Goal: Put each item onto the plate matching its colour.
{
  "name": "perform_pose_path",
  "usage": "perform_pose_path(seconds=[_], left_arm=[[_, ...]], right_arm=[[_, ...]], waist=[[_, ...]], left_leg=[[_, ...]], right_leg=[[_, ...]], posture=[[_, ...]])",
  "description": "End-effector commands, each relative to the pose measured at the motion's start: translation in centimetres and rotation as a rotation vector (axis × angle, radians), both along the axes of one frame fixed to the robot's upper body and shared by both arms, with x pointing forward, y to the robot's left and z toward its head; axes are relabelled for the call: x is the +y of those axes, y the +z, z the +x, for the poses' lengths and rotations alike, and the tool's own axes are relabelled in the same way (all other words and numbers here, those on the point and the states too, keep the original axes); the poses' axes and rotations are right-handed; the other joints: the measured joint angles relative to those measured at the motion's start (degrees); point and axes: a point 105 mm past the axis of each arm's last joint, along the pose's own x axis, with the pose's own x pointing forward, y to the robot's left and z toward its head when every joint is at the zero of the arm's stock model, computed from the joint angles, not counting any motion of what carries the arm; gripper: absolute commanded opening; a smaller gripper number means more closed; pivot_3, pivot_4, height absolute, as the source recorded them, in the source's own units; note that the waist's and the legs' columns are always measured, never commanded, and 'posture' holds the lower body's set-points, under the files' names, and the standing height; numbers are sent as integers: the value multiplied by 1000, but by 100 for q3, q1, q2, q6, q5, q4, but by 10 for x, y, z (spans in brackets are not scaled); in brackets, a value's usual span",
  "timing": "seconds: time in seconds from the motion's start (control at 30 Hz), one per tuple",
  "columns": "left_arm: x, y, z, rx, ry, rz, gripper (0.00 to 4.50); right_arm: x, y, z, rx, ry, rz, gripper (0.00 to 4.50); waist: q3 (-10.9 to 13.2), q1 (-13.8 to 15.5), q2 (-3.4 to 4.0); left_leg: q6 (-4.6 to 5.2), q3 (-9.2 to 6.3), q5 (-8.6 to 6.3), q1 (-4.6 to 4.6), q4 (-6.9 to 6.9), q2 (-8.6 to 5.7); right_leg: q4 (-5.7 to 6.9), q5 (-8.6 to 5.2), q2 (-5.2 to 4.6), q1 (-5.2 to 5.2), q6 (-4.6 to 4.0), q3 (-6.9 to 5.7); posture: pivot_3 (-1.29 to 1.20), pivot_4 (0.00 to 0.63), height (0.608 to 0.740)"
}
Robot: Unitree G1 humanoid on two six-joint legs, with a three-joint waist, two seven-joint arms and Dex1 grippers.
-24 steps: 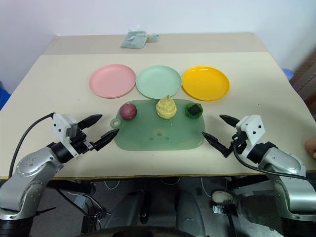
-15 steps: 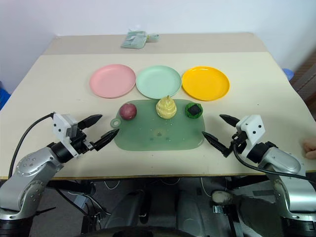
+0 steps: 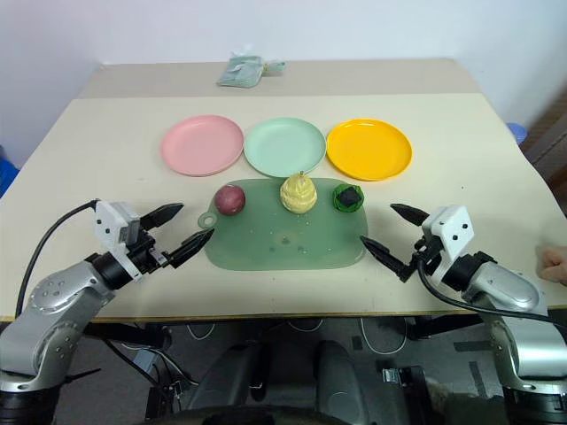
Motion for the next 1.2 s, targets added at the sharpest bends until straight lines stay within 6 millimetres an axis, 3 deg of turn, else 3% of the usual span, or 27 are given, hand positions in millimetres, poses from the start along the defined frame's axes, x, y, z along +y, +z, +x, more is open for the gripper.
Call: perform_pose_path(seconds=[0.03, 0.2, 0.6, 0.87, 0.97, 1.1, 1.13, 1.2], left_arm=[[0, 13, 10, -17, 50, -35, 4500], [-18, 21, 32, -33, 89, -37, 4500], [-27, -4, 82, 85, 217, 35, 4500], [-46, -18, 91, 133, 172, 45, 4500], [-43, -16, 94, 123, 197, 32, 3631], [-40, -10, 96, 86, 220, 34, 1791], [-38, -8, 97, 75, 231, 36, 1539], [-33, 3, 101, 26, 272, 10, 1539]], right_arm=[[19, 17, -7, -62, 149, 16, 4463], [38, 27, -2, -95, 282, 1, 4463], [56, 38, 4, -139, 361, -44, 4463], [57, 42, 3, -151, 340, -47, 4463], [57, 43, 3, -158, 330, -48, 4500], [57, 44, 4, -163, 319, -44, 4500], [58, 44, 4, -163, 319, -45, 4500], [58, 43, 5, -163, 316, -46, 4500]], waist=[[0, 3, 0], [1, 1, -2], [2, 9, -5], [2, 1, -6], [2, 1, -6], [2, 1, -6], [2, 2, -6], [2, 6, -6]], left_leg=[[0, 0, 0, 0, 1, 0], [0, 0, 0, 0, 5, -2], [-1, -3, 1, 0, 5, -7], [-1, -3, 1, 0, 3, -9], [-1, -4, 1, 0, 2, -9], [-1, -4, 1, -1, 3, -9], [-1, -4, 1, -1, 3, -9], [-1, -4, 1, -1, 3, -9]], right_leg=[[0, 0, 1, 0, 1, -3], [2, 2, 4, 2, 4, -6], [5, 14, 11, 1, 24, -9], [6, 15, 2, -1, 25, -7], [7, 15, 2, -2, 25, -7], [7, 16, 0, -2, 25, -7], [7, 16, 0, -2, 25, -7], [7, 16, 0, -2, 25, -7]], posture=[[0, 150, 740], [0, 150, 740], [0, 150, 740], [0, 150, 740], [0, 150, 740], [0, 150, 740], [0, 150, 740], [0, 150, 740]])
